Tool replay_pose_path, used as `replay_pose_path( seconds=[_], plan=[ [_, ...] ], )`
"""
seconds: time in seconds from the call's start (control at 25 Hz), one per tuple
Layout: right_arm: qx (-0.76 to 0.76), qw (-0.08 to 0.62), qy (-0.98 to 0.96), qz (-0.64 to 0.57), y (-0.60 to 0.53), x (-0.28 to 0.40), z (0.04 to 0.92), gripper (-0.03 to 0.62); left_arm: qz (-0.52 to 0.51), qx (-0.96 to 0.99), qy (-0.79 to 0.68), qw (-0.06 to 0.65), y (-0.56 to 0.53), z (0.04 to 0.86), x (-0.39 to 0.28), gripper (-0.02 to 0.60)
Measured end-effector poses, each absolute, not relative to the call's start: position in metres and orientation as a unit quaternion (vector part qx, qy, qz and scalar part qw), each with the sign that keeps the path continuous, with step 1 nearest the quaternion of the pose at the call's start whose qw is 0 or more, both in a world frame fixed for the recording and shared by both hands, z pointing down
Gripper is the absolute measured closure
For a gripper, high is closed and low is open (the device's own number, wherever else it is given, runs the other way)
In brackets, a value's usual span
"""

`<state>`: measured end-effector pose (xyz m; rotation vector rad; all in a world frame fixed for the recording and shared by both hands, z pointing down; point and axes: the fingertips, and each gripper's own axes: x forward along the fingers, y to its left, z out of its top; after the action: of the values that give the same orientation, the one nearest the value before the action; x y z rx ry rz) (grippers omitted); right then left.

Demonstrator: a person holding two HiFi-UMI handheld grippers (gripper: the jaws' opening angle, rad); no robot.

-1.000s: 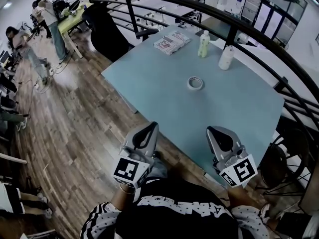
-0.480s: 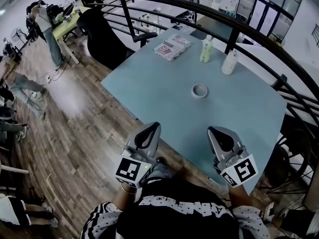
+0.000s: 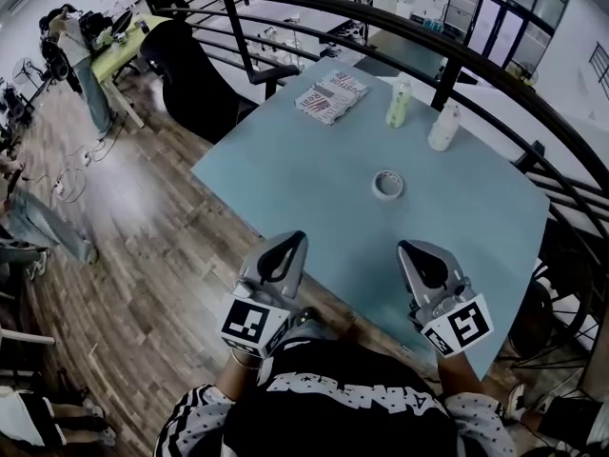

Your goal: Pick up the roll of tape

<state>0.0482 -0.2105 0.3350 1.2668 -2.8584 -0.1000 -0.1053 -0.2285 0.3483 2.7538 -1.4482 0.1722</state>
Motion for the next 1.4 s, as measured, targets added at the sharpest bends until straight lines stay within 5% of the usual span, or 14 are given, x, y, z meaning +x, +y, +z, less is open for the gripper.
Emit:
replay_pose_path(
  seconds=[1.04,1.4],
  plan=[
    [0.470,0.048,-0.881,-0.034,-0.282,-0.022,0.347,0.589,0.048,0.909,-0.415,0.005,-0.319,0.358,-0.180,0.581],
    [0.512,0.088,-0.854,-0.012,-0.307,0.002,0.381,0.589,0.056,0.917,-0.394,0.022,-0.344,0.385,-0.167,0.581]
  ],
)
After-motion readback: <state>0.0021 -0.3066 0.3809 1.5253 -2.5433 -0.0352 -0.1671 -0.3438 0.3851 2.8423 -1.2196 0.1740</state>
